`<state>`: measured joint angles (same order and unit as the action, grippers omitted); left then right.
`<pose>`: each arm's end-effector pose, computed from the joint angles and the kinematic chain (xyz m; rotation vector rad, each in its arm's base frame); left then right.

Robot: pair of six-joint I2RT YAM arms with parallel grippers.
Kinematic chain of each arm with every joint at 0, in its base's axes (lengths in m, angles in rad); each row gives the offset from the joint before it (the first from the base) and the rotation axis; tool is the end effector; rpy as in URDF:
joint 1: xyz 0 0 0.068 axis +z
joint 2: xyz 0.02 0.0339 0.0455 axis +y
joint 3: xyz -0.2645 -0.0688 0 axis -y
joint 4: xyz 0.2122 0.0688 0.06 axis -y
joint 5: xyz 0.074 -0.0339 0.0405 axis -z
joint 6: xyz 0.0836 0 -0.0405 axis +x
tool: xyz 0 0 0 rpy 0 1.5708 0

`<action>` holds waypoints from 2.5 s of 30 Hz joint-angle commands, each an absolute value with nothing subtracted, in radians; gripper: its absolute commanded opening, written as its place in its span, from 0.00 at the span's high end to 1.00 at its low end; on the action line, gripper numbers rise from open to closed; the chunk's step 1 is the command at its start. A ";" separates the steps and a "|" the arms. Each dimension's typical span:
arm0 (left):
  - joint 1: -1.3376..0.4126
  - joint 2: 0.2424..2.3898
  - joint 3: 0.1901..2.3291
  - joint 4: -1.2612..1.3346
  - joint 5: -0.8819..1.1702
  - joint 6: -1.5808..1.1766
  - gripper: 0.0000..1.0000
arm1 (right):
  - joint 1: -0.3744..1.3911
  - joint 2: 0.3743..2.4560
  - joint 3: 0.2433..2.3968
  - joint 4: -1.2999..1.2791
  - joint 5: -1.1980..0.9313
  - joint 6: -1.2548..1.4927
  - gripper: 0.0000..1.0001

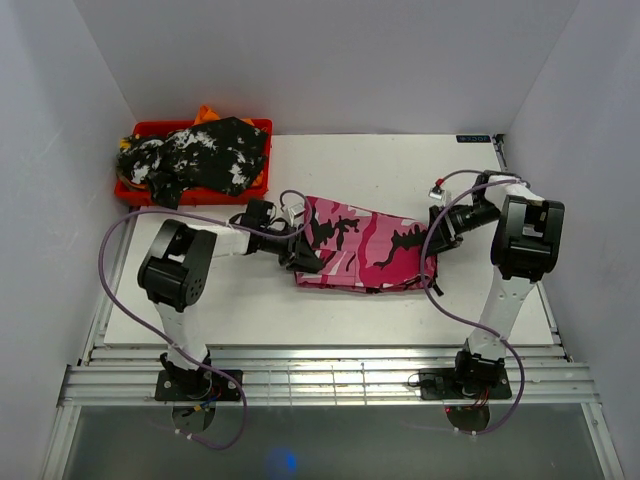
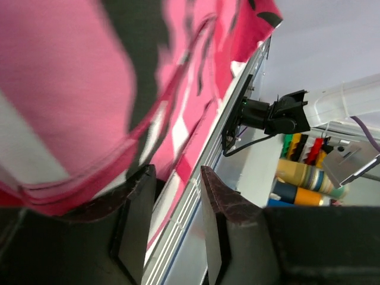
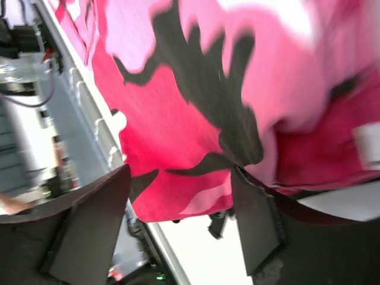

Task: Fold and stack the trousers
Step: Fold the trousers, then neatly place the folded trousers to the corner

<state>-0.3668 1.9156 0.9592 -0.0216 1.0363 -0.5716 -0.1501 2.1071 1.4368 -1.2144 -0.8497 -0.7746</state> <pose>0.2971 -0.1912 0.1269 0.1838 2.6228 -1.6748 0.3246 0.0144 0.1332 -0.6535 2.6616 1.2998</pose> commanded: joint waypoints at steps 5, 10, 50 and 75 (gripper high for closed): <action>-0.382 1.769 1.195 -0.046 0.985 -0.483 0.44 | -0.126 2.049 1.709 -1.308 -0.974 -0.790 0.20; -0.374 1.910 1.272 0.116 0.974 -0.650 0.42 | -0.095 2.129 1.711 -1.177 -1.043 -0.660 0.27; -0.241 1.348 1.321 -0.666 0.077 -0.170 0.02 | 0.546 1.606 1.296 -0.670 -0.066 0.122 0.10; -0.190 1.439 1.328 -0.644 0.064 -0.133 0.02 | 0.040 2.205 1.676 -0.566 0.074 0.021 0.10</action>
